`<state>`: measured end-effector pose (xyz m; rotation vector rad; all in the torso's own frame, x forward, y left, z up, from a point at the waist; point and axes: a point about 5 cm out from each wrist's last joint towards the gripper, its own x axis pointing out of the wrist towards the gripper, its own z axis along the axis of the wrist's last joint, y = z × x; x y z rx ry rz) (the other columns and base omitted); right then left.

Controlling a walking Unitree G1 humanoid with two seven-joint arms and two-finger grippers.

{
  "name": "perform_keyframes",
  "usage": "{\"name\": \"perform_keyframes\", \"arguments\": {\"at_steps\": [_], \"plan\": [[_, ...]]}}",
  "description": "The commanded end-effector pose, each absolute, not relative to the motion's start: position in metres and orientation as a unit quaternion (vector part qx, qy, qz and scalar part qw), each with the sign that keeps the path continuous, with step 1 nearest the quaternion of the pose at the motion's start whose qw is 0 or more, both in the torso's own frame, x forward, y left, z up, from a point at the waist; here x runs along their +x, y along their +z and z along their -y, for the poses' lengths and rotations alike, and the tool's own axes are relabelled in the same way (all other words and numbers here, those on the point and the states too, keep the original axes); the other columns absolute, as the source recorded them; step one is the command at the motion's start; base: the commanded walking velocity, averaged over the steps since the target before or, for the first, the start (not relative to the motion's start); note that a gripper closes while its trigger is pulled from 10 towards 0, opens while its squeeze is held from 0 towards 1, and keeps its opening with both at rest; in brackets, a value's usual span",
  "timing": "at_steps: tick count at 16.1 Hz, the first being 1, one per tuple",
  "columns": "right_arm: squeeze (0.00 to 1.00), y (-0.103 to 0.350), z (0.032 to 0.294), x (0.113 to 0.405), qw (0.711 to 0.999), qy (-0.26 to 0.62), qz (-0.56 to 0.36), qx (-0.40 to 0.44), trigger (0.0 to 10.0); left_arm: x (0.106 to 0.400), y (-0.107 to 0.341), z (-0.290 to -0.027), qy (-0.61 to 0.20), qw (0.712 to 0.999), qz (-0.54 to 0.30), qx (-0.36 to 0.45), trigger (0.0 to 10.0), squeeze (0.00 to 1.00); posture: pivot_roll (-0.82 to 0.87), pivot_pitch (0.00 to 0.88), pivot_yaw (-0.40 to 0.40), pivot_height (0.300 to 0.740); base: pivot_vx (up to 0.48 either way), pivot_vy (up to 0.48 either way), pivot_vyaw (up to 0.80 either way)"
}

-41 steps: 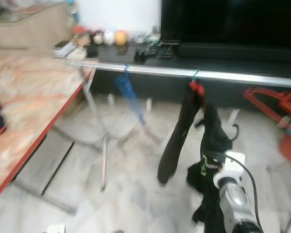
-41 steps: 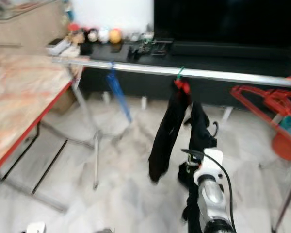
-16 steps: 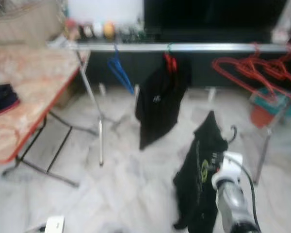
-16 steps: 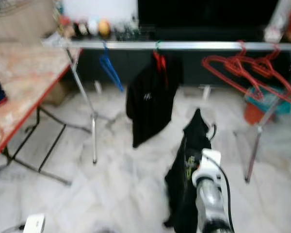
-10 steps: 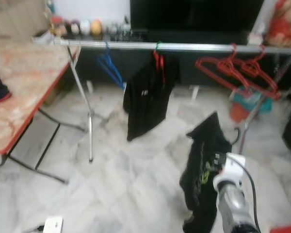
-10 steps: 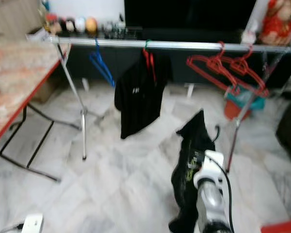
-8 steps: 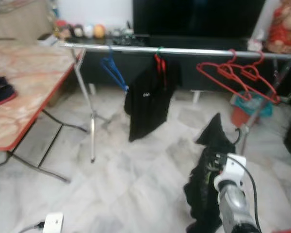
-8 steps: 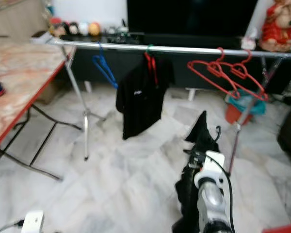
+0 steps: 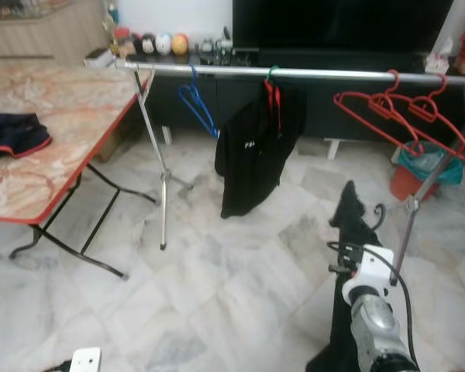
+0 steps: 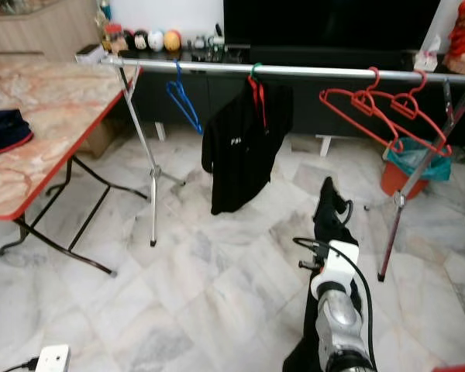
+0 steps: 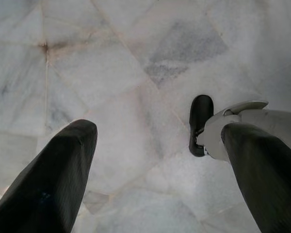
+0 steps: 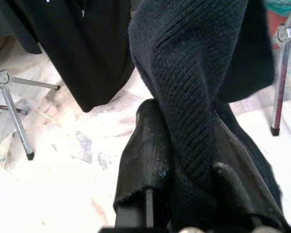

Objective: Hang hanger

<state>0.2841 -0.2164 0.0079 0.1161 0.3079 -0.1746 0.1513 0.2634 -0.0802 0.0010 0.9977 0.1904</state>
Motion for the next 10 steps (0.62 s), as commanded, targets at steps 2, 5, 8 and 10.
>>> {"name": "perform_keyframes", "arguments": {"at_steps": [2,5,8,10], "plan": [[0.0,0.014,0.214,0.292,0.985,-0.065,-0.152,0.057,10.0,0.156,-0.077,-0.266,0.089,0.876,-0.474,0.01,10.0,0.0,0.02,0.0,0.004,0.719,0.0,0.0,0.0],[0.0,0.013,0.212,0.294,0.984,-0.04,-0.166,0.049,10.0,0.16,-0.075,-0.266,0.085,0.88,-0.467,0.013,10.0,0.0,0.01,0.0,0.007,0.719,0.0,0.0,0.0],[0.0,0.011,0.213,0.294,0.982,-0.002,-0.188,0.008,10.0,0.166,-0.073,-0.266,0.078,0.886,-0.456,0.02,10.0,0.0,0.01,0.0,0.01,0.719,0.0,0.0,0.0],[0.0,0.009,0.214,0.293,0.975,0.039,-0.215,-0.045,10.0,0.172,-0.069,-0.266,0.071,0.893,-0.444,0.031,10.0,0.0,0.02,0.0,0.008,0.719,0.0,0.0,0.0]]}}
